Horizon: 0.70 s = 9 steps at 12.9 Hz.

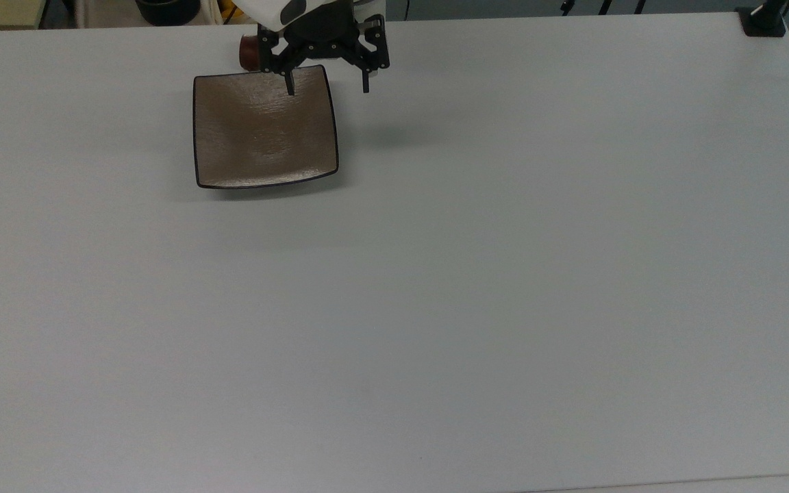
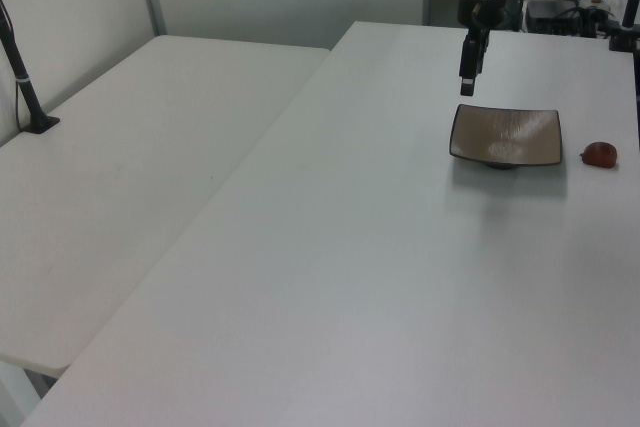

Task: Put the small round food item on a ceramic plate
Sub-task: 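Move the open gripper from above the plate toward the reddish-brown food item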

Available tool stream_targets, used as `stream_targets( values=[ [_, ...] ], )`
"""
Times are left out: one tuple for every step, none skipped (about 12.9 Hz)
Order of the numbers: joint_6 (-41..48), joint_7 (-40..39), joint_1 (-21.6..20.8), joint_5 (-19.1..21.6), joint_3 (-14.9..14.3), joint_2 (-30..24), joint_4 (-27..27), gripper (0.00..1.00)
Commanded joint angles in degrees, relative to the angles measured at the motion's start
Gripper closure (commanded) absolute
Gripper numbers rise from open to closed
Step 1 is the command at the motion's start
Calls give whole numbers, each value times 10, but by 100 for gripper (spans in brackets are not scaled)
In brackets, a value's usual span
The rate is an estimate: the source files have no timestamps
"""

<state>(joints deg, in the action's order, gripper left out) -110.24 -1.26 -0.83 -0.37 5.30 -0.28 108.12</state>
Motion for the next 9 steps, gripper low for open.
stream_targets(
  values=[
    [32, -16, 10, 1, -10, 0, -13, 0],
    [32, -16, 10, 1, -10, 1, -14, 0],
    [34, -16, 10, 1, -9, 1, -15, 0],
    [35, -16, 10, 1, -9, 0, -15, 0],
    [36, -16, 10, 1, -9, 0, -15, 0],
    [37, -16, 10, 1, -10, 1, -16, 0],
    [37, -16, 10, 1, -10, 1, -16, 0],
    [37, -16, 10, 1, -10, 2, -17, 0],
    [36, -16, 10, 1, -10, 2, -19, 0]
  ],
)
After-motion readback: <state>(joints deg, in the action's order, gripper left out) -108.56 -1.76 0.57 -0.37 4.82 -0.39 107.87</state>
